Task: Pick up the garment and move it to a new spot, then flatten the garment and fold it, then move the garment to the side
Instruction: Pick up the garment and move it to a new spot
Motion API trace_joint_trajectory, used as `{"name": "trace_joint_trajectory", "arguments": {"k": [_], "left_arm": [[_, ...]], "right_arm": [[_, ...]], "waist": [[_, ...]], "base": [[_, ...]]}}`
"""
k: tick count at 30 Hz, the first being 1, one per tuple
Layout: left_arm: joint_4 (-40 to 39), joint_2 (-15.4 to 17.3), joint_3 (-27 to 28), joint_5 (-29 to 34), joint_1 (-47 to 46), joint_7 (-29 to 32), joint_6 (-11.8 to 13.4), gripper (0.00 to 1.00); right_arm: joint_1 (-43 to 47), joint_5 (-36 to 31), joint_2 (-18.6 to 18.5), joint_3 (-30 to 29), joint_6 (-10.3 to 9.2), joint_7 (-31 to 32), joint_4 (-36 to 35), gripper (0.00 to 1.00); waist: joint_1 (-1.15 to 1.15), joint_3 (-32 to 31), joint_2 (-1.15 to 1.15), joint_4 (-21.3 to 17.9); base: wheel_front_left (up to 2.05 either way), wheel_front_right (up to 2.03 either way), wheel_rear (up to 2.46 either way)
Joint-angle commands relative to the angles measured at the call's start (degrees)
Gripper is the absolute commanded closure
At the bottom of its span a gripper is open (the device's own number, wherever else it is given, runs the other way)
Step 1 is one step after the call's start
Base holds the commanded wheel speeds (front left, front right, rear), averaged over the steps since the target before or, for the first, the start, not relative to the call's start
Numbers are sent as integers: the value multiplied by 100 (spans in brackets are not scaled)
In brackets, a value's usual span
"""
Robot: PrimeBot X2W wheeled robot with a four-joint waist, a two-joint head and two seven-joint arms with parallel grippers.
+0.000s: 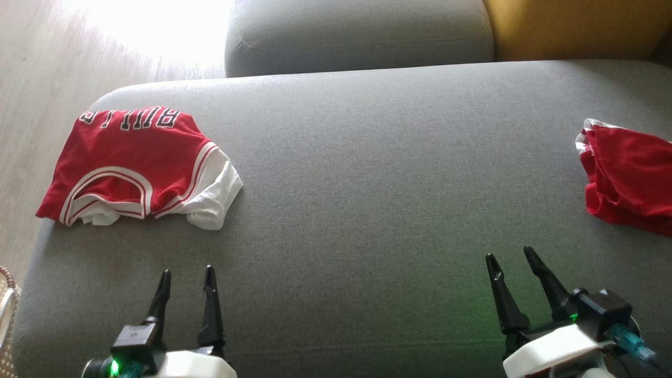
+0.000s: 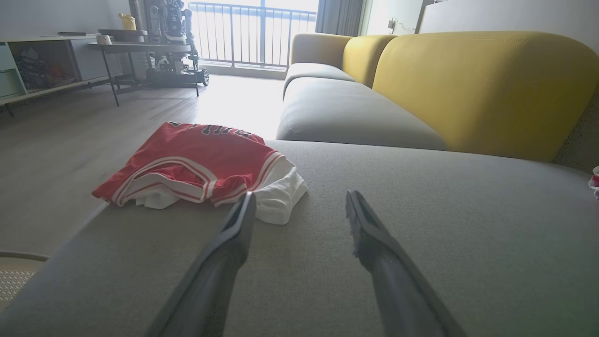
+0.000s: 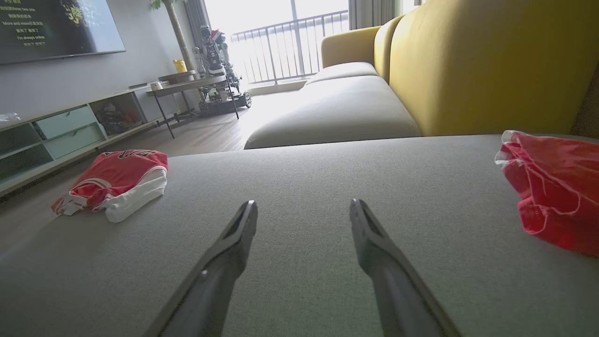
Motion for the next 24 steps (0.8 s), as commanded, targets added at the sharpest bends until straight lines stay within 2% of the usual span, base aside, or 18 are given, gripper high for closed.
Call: {"name": "trace_joint_trajectory", "arguments": {"k": [1, 7, 13, 17, 24], "left_arm": [[-147, -8, 179, 81, -186, -29, 11, 0], [-127, -8, 142, 89, -232, -29, 9, 0], [-141, -8, 118, 72, -218, -29, 53, 0], [-150, -8, 99, 59, -200, -29, 60, 0], [-149, -8, 63, 55, -141, -29, 49, 0]], "right_arm": [[-162, 9, -19, 149, -2, -53, -146, 0], [-147, -22, -19, 155, -2, -53, -141, 0], [-122, 14, -19, 176, -2, -53, -116, 0], [-80, 30, -19, 196, -2, -53, -100, 0], [54, 152, -19, 188, -2, -53, -72, 0]], "waist": [[0, 6, 0, 7], [0, 20, 0, 125], [0, -24, 0, 411], [0, -79, 0, 747], [0, -189, 0, 1577]], "base": [[0, 0, 0], [0, 0, 0], [0, 0, 0], [0, 0, 0], [0, 0, 0]]}}
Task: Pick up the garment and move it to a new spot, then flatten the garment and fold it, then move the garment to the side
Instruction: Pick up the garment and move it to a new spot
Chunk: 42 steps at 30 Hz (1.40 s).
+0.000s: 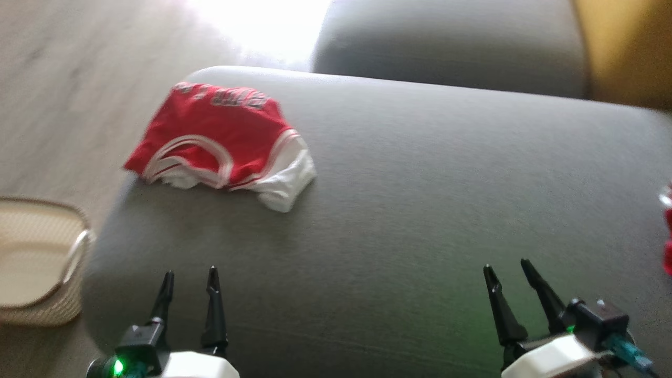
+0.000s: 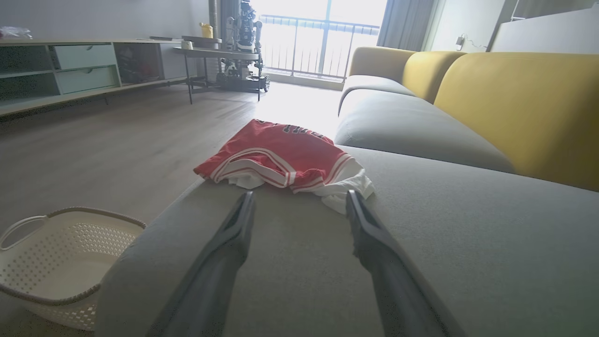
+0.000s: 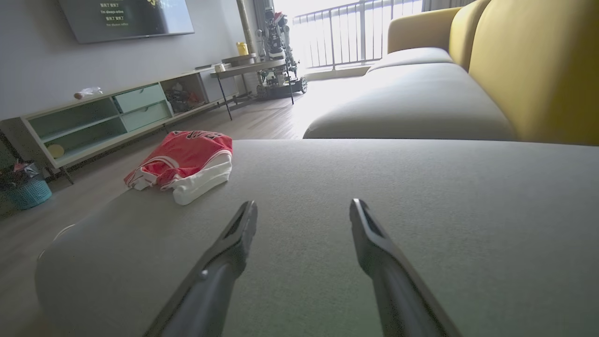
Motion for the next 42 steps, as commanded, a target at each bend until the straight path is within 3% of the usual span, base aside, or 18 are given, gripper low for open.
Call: {"name": "trace_joint_trajectory", "arguments": {"k": [1, 9, 16, 29, 35, 42], "left_arm": [[-172, -10, 128, 15, -135, -29, 20, 0], [-182, -10, 75, 14, -11, -29, 9, 0], [-296, -10, 149, -20, 44, -29, 88, 0], [-512, -10, 445, -242, -398, -29, 43, 0], [-835, -10, 643, -350, -1338, -29, -36, 0], [-199, 43, 927, -420, -2984, -29, -473, 0]], "right_arm": [[-58, 83, -41, 150, -2, -53, -147, 0], [-27, 188, -41, 279, -2, -53, -96, 0], [-137, 183, -41, 417, -2, -53, -16, 0], [1, 5, -41, 291, -2, -53, -44, 0], [-98, -310, -41, 162, -2, -53, -131, 0], [-293, -644, -41, 47, -2, -53, -202, 0]], "waist": [[0, -77, 0, 406], [0, -199, 0, 1208], [0, -112, 0, 1333], [0, 101, 0, 1234], [0, 645, 0, 1038], [0, 1306, 0, 759]], "base": [[0, 0, 0], [0, 0, 0], [0, 0, 0], [0, 0, 0], [0, 0, 0], [0, 0, 0]]}}
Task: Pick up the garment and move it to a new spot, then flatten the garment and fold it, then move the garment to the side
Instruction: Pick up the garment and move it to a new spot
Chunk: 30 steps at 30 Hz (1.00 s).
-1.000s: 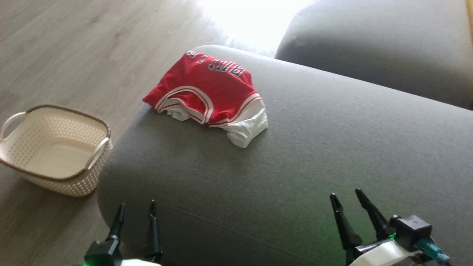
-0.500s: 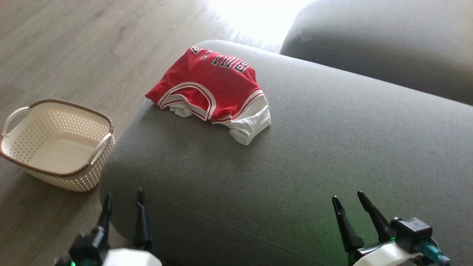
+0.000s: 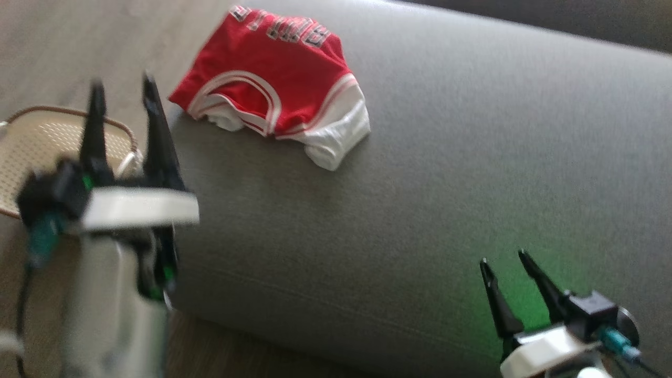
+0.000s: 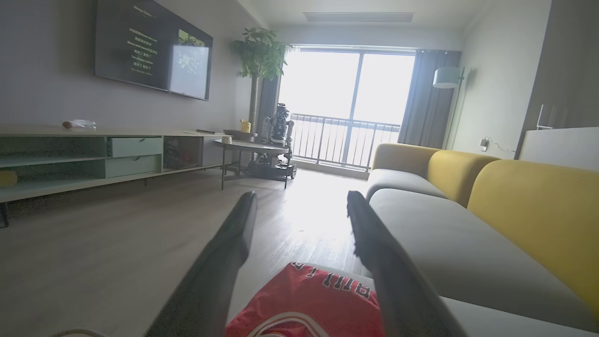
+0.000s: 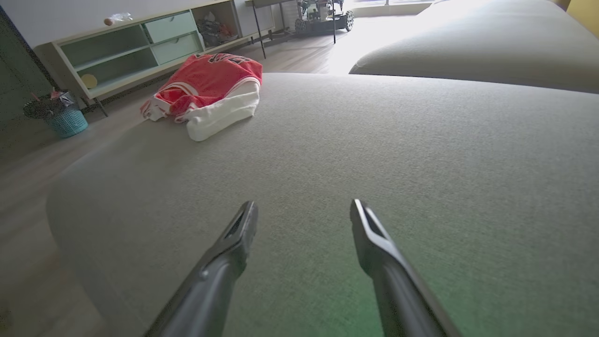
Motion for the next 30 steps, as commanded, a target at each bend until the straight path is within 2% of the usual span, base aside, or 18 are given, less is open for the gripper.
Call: {"name": "trace_joint_trajectory", "arguments": {"k": [1, 4, 9, 17, 19, 24, 30], "left_arm": [[150, 101, 290, -85, -802, -28, -156, 0], [855, 186, 325, -229, -1579, 48, -329, 0], [2304, 256, 392, -671, -2769, 786, -564, 0], [4378, 373, 274, -909, -4002, 1808, -714, 0], [4728, 403, 306, -940, -4201, 1842, -667, 0], [5463, 369, 388, -1146, -4477, 1918, -729, 0], [6009, 363, 331, -1128, -4708, 1667, -709, 0]], "right_arm": [[-339, -118, -61, 67, -2, -53, -247, 0], [-468, -256, -61, -11, -2, -53, -291, 0], [-724, -401, -61, -137, -2, -53, -369, 0], [-1112, -502, -61, -185, -2, -54, -477, 0], [-1186, -509, -61, -182, -2, -54, -512, 0], [-1315, -504, -61, -286, -2, -54, -601, 0], [-1404, -481, -61, -426, -2, -54, -722, 0]], "waist": [[-1, 436, 0, -252], [-1, 718, 0, -386], [-1, 1156, 0, -624], [-1, 1772, 0, -991], [-1, 1908, 0, -1081], [-1, 2184, 0, -1237], [-1, 2490, 0, -1293]], "base": [[0, 0, 0], [0, 0, 0], [0, 0, 0], [0, 0, 0], [0, 0, 0], [0, 0, 0], [0, 0, 0]]}}
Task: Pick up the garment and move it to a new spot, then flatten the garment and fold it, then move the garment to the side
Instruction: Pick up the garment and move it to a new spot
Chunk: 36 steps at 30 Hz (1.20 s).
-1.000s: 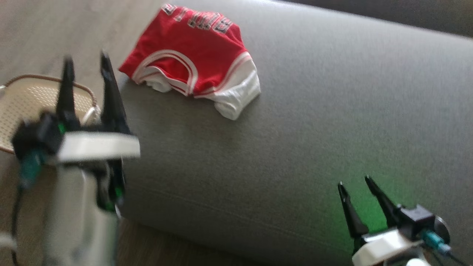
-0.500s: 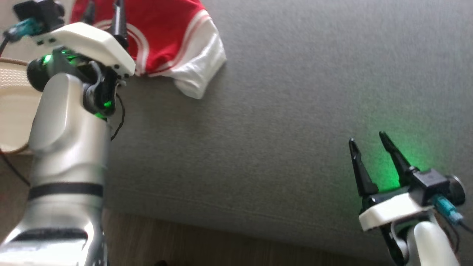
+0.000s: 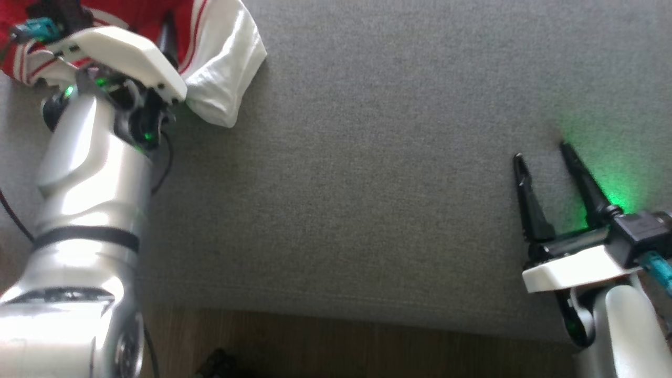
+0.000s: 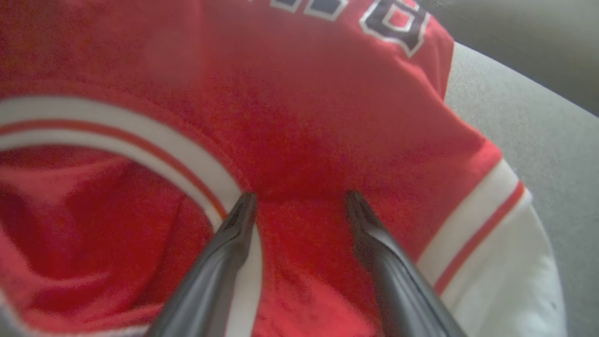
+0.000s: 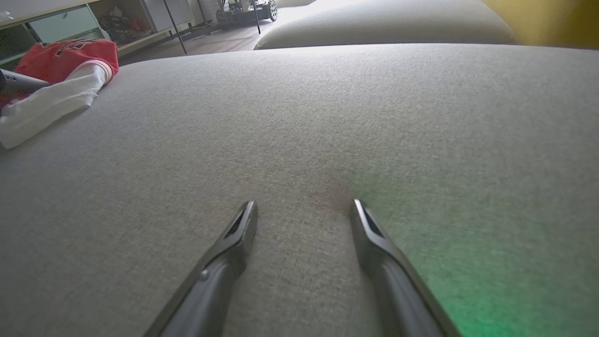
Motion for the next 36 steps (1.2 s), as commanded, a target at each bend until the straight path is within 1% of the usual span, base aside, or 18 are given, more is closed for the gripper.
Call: {"name": "trace_joint_trajectory", "arguments": {"k": [1, 11, 12, 13, 15, 16, 17, 20, 23, 27, 30, 36], "left_arm": [[-7, 256, 84, 3, -250, -27, 2, 0], [665, 116, -76, -44, -494, -135, -97, 0], [711, 102, -91, -56, -487, -158, -117, 25], [736, 93, -100, -66, -481, -222, -133, 100], [738, 93, -105, -79, -461, -467, -160, 100], [738, 93, -105, -79, -461, -467, -160, 100], [708, 101, -110, -79, -450, -648, -176, 100], [539, 117, -279, -12, -399, -1162, -284, 100], [307, 232, -518, 152, -351, -1519, -320, 100], [-161, 399, -726, 290, -238, -1674, -335, 100], [-658, 487, -899, 263, -137, -1693, -338, 100], [-1741, 885, -1197, 186, 98, -1697, -339, 100]], "right_arm": [[-15, -21, -47, 55, -3, 6, -113, 0], [-186, -64, -101, -142, -3, 6, -279, 0], [-200, -64, -108, -166, -3, 6, -289, 0], [-207, -63, -113, -178, -3, 6, -289, 0], [-224, -64, -112, -186, -3, 6, -269, 0], [-224, -64, -112, -186, -3, 6, -269, 0], [-227, -62, -110, -186, -3, 6, -258, 0], [-221, -39, -97, -159, -3, 6, -217, 0], [-175, -6, -77, -144, -3, 6, -158, 0], [-71, 45, -58, -59, -3, 6, -64, 0], [-17, 108, -51, -14, -3, 6, -28, 0], [34, 410, -48, 168, -3, 6, 49, 0]], "waist": [[0, 159, 0, -18], [0, 436, 0, 31], [0, 429, 0, 26], [0, 412, 0, 20], [0, 359, 0, 1], [0, 359, 0, 1], [0, 322, 0, -9], [0, 155, 0, -47], [0, -79, 0, -82], [0, -475, 0, -164], [0, -756, 0, -240], [0, -1293, 0, -534]], "base": [[0, 0, 0], [0, 0, 0], [0, 0, 0], [0, 0, 0], [0, 0, 0], [0, 0, 0], [0, 0, 0], [0, 0, 0], [0, 0, 0], [0, 0, 0], [0, 0, 0], [0, 0, 0]]}}
